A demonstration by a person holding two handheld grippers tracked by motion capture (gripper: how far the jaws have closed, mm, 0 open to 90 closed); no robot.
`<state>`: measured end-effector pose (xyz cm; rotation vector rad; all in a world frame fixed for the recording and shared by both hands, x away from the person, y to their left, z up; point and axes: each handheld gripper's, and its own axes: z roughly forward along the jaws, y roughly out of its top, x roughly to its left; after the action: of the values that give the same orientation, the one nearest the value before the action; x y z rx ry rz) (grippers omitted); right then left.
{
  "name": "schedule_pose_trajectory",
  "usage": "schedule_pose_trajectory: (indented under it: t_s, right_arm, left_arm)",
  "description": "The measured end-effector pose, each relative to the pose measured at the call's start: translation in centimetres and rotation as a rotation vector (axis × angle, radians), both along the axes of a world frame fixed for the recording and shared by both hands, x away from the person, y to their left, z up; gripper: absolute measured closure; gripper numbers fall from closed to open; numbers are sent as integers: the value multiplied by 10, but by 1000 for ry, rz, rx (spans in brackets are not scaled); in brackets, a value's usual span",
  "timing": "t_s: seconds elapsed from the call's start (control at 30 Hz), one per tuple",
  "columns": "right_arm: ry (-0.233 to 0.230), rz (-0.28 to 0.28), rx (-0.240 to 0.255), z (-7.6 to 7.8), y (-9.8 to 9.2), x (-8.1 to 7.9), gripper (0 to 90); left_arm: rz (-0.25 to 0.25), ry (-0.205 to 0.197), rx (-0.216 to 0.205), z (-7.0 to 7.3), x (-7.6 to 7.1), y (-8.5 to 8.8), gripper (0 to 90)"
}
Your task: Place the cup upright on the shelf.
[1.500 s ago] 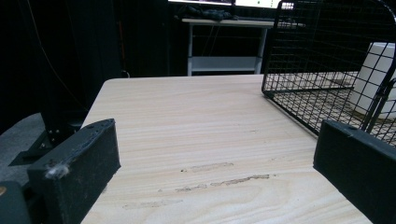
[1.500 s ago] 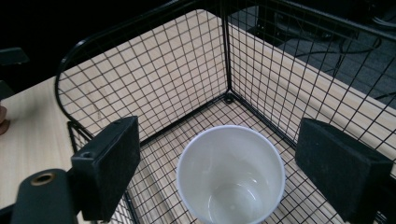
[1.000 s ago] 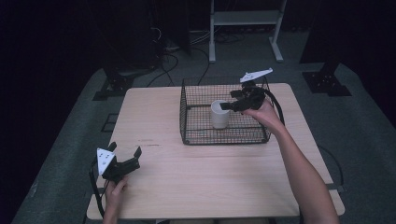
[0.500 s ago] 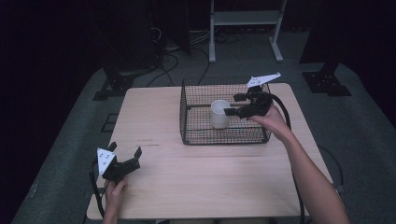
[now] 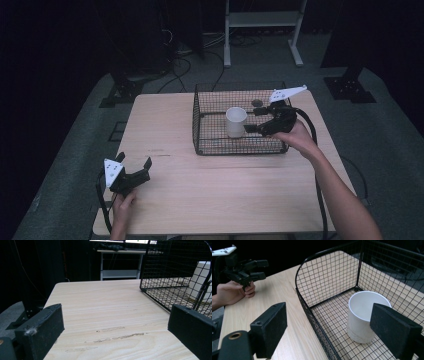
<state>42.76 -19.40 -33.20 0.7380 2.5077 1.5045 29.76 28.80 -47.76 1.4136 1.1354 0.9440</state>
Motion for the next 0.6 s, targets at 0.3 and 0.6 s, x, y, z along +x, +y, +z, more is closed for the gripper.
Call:
schedule_pose_trajectory:
  t_s: [0.3, 0.6]
  right_arm:
    - [3, 12, -7, -5, -7, -15, 134]
    - [1, 31, -5, -11, -8, -30, 134]
  left_arm:
    - [0, 0, 1, 0, 0, 0, 0]
    - [1, -1, 0, 0, 0, 0, 0]
